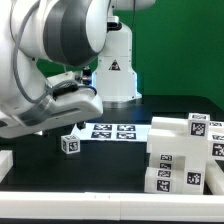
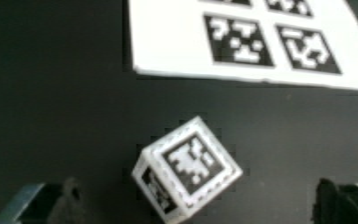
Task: Assemble chair
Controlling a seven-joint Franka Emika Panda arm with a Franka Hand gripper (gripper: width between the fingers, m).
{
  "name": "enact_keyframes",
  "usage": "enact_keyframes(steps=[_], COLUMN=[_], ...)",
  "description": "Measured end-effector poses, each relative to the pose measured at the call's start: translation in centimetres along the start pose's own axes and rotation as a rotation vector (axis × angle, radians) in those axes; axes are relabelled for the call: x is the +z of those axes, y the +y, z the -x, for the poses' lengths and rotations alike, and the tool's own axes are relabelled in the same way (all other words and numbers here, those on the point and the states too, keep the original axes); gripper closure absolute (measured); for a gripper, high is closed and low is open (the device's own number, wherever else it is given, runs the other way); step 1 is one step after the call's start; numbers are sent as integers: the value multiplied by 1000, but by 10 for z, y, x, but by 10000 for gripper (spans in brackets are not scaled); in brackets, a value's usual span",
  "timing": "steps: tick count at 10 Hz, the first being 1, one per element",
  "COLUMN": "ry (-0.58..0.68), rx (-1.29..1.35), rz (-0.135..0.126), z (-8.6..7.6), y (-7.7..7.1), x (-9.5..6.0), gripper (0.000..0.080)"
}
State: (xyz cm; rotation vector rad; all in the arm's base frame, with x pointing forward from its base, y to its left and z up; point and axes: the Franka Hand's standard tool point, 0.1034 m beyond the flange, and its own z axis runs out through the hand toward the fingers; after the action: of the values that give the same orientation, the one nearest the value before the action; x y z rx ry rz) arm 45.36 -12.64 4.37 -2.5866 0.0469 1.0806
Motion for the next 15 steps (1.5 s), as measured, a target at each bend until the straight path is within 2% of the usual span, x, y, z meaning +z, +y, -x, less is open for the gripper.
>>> enact_keyframes(steps=[1,2,3,4,5,6,7,8,9,11,12,13,14,15], ry=[44,143,228,343,453,514,601,662,706,761,742,737,723,697], rx=[-1,-25,-56,-101,-162,-206,-254,-258,-233,-234,-253,-302,-393,-463], rz=[10,42,76,134,201,250,319,328,321,372,385,424,481,516], z=[-6,-11,-8,-7,0,9,7,6,5,8,4,1,0,-4], y=[3,6,5,4,2,2,7,17,27,35,21,7,-8,-17], x=[-2,-9,-12,-15,-11,1,0,3,3,1,7,7,5,12], gripper=[150,150,150,150,150,150,150,150,150,150,150,150,150,150])
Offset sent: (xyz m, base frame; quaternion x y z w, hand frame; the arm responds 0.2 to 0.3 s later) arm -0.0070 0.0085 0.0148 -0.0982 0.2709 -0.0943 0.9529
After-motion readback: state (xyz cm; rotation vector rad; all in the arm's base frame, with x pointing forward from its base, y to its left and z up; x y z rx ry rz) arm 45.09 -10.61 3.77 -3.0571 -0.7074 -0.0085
